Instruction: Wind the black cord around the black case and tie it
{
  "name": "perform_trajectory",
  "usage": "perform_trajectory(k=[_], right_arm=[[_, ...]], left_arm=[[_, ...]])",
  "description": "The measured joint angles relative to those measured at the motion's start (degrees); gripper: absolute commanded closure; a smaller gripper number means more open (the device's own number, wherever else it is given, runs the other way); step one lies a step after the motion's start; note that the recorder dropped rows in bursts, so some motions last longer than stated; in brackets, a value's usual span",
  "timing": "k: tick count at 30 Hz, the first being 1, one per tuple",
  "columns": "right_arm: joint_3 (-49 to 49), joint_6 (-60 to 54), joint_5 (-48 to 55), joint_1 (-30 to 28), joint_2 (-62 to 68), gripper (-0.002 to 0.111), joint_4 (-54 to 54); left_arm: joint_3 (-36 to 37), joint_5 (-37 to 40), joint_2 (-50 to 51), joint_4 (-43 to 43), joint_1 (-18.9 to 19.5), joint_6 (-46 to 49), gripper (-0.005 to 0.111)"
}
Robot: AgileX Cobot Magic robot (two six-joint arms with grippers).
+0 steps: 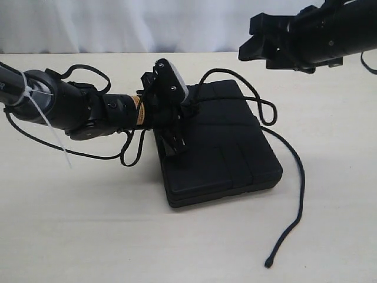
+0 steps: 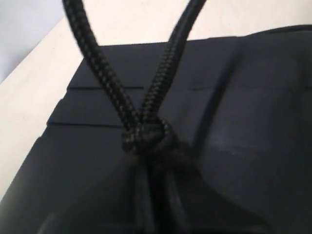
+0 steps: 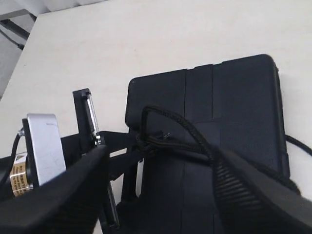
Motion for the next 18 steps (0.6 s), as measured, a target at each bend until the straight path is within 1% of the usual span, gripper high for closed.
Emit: perform_trajectory(k=[3,5,9,12,13,15,18], right_arm=[[-2.4,2.3,2.2,-2.1,0.0,0.047,-2.7],[-4.1,4.3,4.9,-4.1,0.0,0.048,-6.7],[-4.7,10.1,10.7,-7.1,0.0,0.048,-20.3],[-3.1,11.7,13.7,-7.7,0.1,0.048,-31.2],[-2.1,10.9,14.1,-7.7,0.4,0.048,-33.8],[0.2,5.5,14.6,-7.8,1.3,0.048,-36.1],[4.4,-10.0,14.7,-7.8,2.8,0.048,-35.2]], left_arm=[[0.0,3.6,0.0,0.0,0.0,-0.4,0.107],[-0.1,4.5,0.0,0.0,0.0,-1.0,0.107],[-0.4,4.7,0.0,0.0,0.0,-1.8,0.107],[-0.4,4.7,0.0,0.0,0.0,-2.1,0.107],[-0.4,4.7,0.0,0.0,0.0,-2.4,0.107],[-0.4,4.6,0.0,1.1,0.0,-3.5,0.107],[-0.4,3.1,0.0,6.7,0.0,-7.0,0.107]])
